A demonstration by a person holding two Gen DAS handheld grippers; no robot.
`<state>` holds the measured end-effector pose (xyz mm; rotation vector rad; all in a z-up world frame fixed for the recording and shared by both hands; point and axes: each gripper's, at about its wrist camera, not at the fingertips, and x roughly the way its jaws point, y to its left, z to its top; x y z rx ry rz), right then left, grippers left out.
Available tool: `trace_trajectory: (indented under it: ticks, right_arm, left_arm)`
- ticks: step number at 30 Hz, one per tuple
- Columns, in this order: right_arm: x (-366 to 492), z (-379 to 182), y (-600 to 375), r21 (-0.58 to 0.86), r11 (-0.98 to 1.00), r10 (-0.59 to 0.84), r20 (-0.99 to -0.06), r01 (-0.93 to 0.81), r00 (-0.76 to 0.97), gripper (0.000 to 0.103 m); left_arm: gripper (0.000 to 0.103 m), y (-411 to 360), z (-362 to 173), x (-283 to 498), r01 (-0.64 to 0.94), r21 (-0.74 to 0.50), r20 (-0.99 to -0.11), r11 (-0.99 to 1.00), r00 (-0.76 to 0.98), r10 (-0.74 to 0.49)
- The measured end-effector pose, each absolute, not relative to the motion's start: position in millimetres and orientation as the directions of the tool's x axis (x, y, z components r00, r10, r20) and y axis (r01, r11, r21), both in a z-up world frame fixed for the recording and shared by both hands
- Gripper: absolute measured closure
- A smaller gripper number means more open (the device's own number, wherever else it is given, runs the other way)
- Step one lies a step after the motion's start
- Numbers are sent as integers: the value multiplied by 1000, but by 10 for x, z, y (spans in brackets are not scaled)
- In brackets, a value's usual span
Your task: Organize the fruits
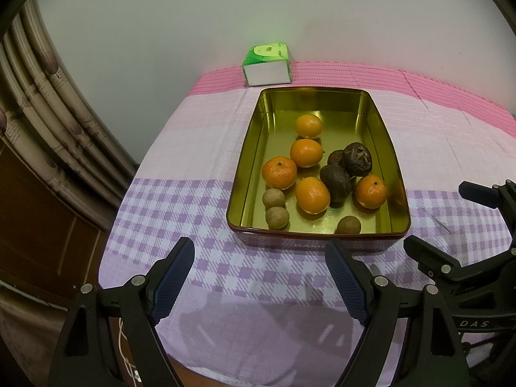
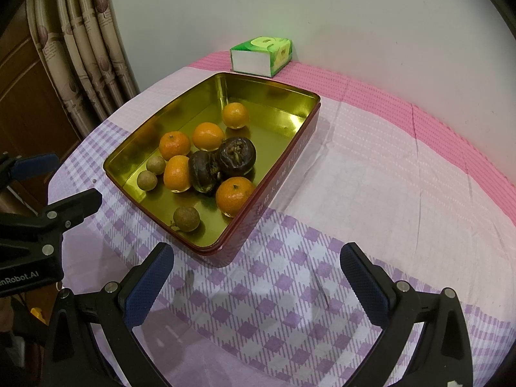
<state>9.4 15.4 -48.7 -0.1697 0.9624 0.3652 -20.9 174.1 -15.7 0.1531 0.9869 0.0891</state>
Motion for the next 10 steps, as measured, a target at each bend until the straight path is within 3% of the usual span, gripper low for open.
trace_trajectory:
  ticks: [10]
  right_arm:
    - [91,-495,146,21,926,228,-826,-377,515,1]
  left_arm:
    - [19,1755,-155,-208,-4,171,-823,985,549,145]
